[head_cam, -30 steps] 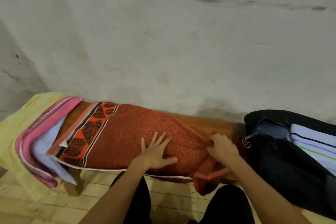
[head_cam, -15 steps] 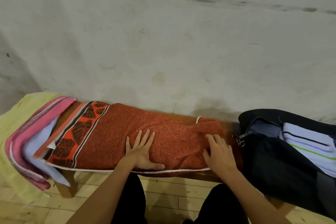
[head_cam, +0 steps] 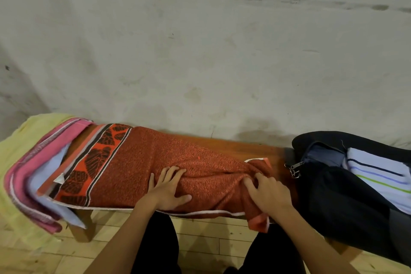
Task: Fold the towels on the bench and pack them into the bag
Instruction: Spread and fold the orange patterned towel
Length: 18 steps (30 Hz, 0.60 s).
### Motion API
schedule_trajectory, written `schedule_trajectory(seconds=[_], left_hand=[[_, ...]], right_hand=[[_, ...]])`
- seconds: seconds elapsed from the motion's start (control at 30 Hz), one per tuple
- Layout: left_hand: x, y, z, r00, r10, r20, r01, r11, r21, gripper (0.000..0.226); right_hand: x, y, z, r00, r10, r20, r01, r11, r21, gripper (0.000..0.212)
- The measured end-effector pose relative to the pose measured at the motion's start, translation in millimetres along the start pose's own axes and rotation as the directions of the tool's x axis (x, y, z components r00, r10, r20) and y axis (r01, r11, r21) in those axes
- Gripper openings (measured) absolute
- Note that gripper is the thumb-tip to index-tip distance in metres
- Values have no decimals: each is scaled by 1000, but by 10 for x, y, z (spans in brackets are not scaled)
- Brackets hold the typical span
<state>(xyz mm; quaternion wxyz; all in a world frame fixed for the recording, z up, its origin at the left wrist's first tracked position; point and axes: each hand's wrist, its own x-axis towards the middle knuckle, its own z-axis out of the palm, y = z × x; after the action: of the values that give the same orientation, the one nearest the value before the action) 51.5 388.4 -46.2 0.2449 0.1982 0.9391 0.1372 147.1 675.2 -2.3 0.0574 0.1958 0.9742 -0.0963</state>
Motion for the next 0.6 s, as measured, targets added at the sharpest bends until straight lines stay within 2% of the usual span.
schedule_trajectory(seconds=[0.07, 0.13, 0.2, 0.3, 0.4, 0.47, 0.6], left_hand=[[-4, 23, 38, 996, -15, -86, 7, 995, -100, 73], [4, 50, 56, 991, -42, -128, 21, 986, -166, 71], [24, 67, 77, 992, -42, -119, 27, 991, -131, 86], [49, 61, 78, 998, -46, -51, 46, 999, -9, 117], [54, 56, 40, 999, -48, 16, 47, 998, 45, 128], [44, 61, 24, 997, -44, 55, 40, 997, 73, 135], [41, 72, 19, 993, -57, 99, 43, 989, 139, 145]], right_hand=[[99, -46, -55, 999, 30, -33, -27, 995, 93, 59], [220, -89, -83, 999, 27, -40, -21, 989, 145, 50], [345, -125, -68, 999, -34, 32, 30, 995, 100, 46], [474, -159, -67, 979, -35, 201, 43, 998, -35, 69], [604, -171, -159, 950, -11, 313, 25, 999, -40, 87], [686, -179, -202, 942, 7, 335, 8, 999, -42, 74], [875, -103, -195, 968, 11, 252, -23, 999, 43, 26]])
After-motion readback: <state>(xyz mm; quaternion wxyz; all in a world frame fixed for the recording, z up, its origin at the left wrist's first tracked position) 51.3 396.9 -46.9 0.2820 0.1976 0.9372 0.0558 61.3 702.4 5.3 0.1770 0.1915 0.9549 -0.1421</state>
